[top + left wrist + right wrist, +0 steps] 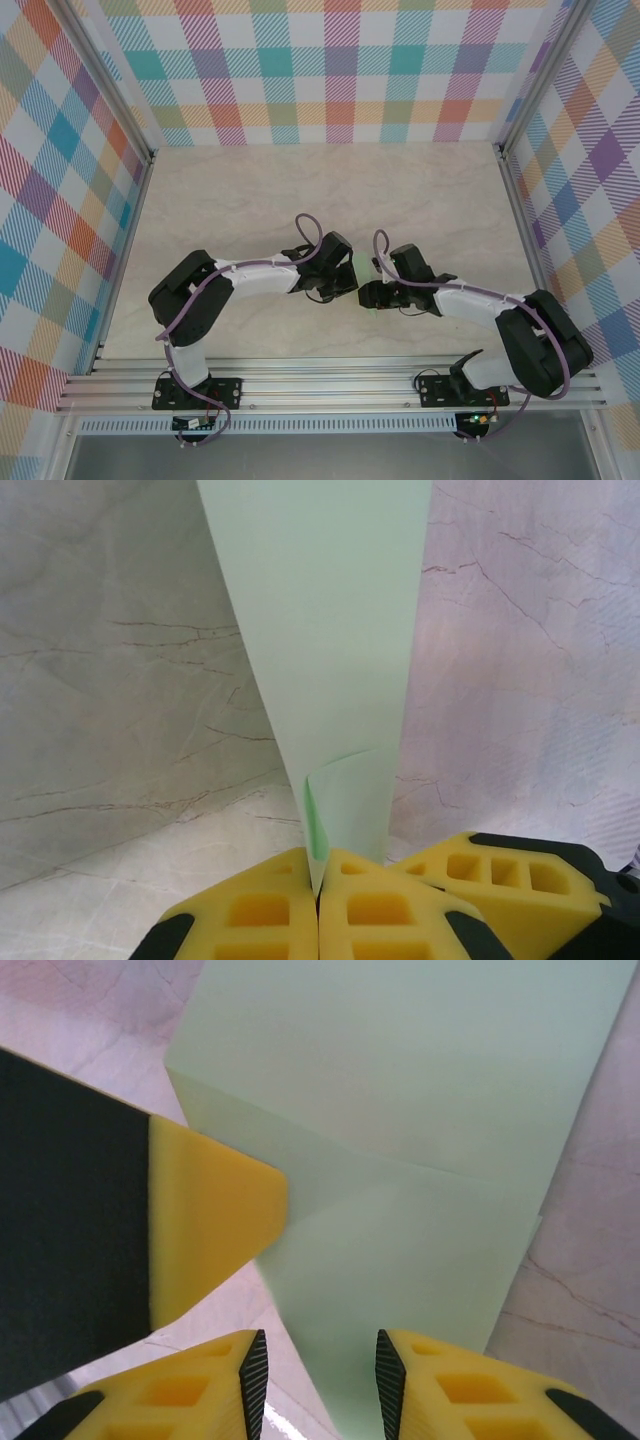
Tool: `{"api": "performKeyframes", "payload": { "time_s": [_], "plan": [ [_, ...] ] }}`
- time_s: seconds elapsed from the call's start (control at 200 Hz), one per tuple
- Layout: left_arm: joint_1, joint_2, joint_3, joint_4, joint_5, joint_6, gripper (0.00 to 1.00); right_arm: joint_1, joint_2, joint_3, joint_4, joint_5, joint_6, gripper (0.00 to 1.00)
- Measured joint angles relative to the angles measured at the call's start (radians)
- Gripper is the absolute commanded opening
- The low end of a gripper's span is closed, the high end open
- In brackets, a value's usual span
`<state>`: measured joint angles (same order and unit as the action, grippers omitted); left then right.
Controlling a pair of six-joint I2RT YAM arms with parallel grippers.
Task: Fold a paper plane with a square sheet of paper (pick it up from the middle)
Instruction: Fold the wing for the fifth time at the center of the table.
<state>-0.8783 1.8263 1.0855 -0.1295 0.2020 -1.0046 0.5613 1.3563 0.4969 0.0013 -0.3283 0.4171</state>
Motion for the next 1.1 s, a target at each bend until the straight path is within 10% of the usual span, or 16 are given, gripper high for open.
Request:
{"api": "performKeyframes", "payload": {
  "time_s": [0.52,1.105],
  "plan": [
    [0.005,0.000,0.025,-0.007,0.022,-0.002,0.07,0.161,-0.005,-0.080,0.157,0.320,-0.120,0.34],
    [0.006,0.000,0.032,-0.023,0.022,-0.001,0.08,0.167,-0.018,-0.093,0.188,0.372,-0.149,0.27]
  ]
}}
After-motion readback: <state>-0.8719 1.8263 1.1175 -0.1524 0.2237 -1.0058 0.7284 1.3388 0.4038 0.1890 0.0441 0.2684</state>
